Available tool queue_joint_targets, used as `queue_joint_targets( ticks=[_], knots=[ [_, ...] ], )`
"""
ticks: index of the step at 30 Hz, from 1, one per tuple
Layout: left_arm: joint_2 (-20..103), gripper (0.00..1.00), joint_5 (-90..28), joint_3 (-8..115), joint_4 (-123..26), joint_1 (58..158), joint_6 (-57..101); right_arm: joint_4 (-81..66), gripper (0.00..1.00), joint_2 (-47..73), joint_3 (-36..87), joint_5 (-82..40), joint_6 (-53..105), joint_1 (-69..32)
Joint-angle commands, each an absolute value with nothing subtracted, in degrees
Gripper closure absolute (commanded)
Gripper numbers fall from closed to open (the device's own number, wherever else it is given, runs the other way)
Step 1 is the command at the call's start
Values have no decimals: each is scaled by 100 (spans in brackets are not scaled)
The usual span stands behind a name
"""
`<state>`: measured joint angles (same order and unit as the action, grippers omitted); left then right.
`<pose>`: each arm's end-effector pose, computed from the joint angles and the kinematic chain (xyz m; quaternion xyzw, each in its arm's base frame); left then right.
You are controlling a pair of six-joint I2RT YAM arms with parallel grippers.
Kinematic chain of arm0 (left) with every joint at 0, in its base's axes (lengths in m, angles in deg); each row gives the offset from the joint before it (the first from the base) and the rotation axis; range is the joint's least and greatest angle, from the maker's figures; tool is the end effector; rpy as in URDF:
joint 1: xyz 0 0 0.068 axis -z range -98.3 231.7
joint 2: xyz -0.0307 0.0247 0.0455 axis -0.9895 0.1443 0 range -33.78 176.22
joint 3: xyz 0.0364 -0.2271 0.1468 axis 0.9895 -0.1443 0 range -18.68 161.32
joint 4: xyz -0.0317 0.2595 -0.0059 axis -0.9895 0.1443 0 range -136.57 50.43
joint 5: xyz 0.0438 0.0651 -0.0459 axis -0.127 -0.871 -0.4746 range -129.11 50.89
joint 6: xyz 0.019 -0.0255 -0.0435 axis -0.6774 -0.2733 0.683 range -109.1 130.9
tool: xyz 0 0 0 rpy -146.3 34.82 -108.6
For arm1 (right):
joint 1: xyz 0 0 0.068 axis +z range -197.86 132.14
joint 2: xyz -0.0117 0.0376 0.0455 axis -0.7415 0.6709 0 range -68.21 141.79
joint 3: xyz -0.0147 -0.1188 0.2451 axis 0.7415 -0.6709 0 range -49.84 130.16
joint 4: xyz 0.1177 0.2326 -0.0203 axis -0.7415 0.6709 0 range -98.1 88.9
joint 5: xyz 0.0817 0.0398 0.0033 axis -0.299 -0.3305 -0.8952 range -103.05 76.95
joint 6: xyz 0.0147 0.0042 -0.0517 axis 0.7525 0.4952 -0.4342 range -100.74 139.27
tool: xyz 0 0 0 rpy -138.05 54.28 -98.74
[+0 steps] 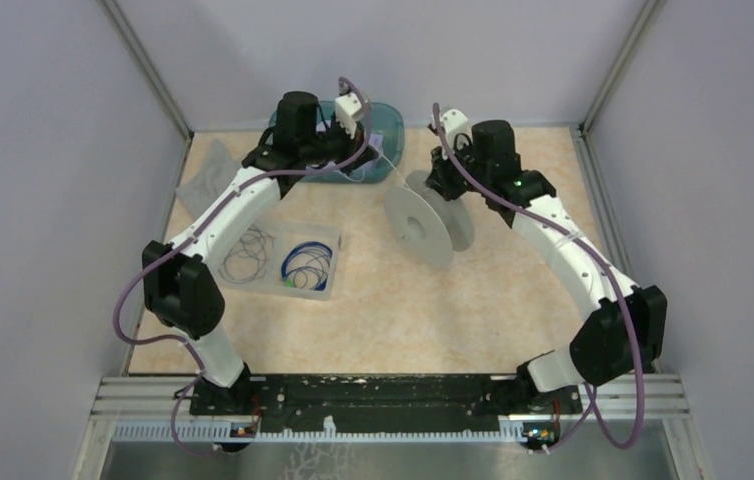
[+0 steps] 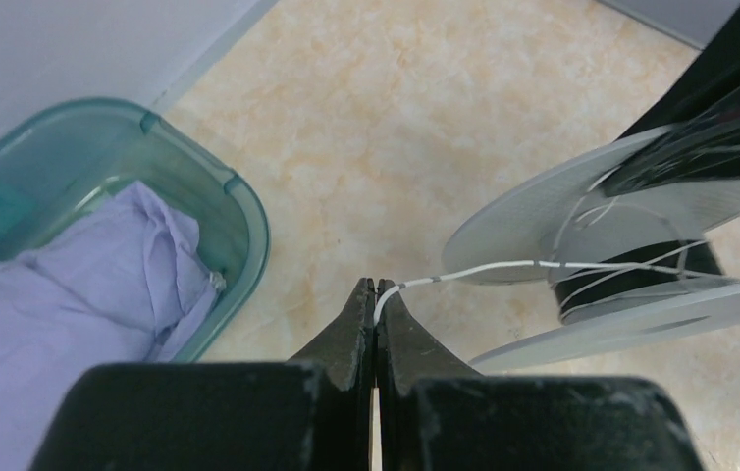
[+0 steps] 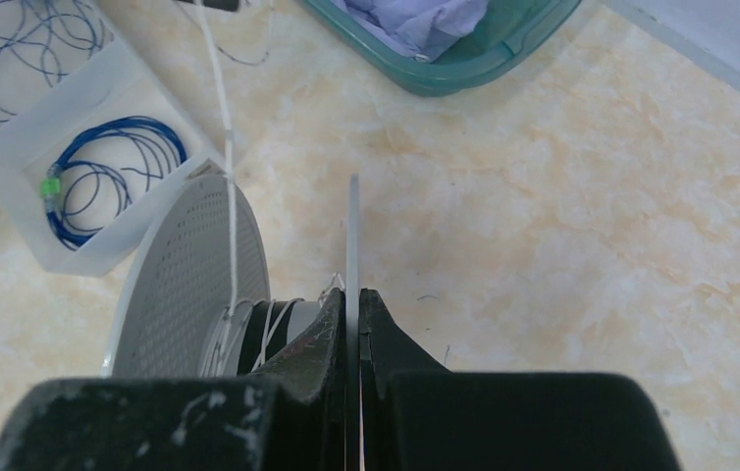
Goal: Wrap the cables
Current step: Wrap the cable around the cable reel.
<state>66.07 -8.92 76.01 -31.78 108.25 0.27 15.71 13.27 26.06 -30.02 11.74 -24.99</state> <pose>0.3615 -0.2006 0.3757 0.3938 0.7017 -0.2879 0.5193 0.2953 0.1358 0.3574 -0.2957 0.8045 0.1929 0.4776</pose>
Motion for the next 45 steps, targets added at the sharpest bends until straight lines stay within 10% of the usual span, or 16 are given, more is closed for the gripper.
queue_joint_targets(
  ticks=[1,17,30,45],
  knots=[
    [6633,99,-824,7165,-3782,10644,145,1620,100,962,3310,-3575,1391,-2548],
    [6633,88,839,5940,-4397,10543,136,1762,100,1216,4710,-4030,2370,-3014],
    [6431,46,1859,5600,-4522,10517,-328,2023,100,1258,5446,-4113,2477,-3032],
    [5799,19,2375,4936,-4679,9964,-1042,2319,100,1175,5564,-4294,2322,-3067]
  ],
)
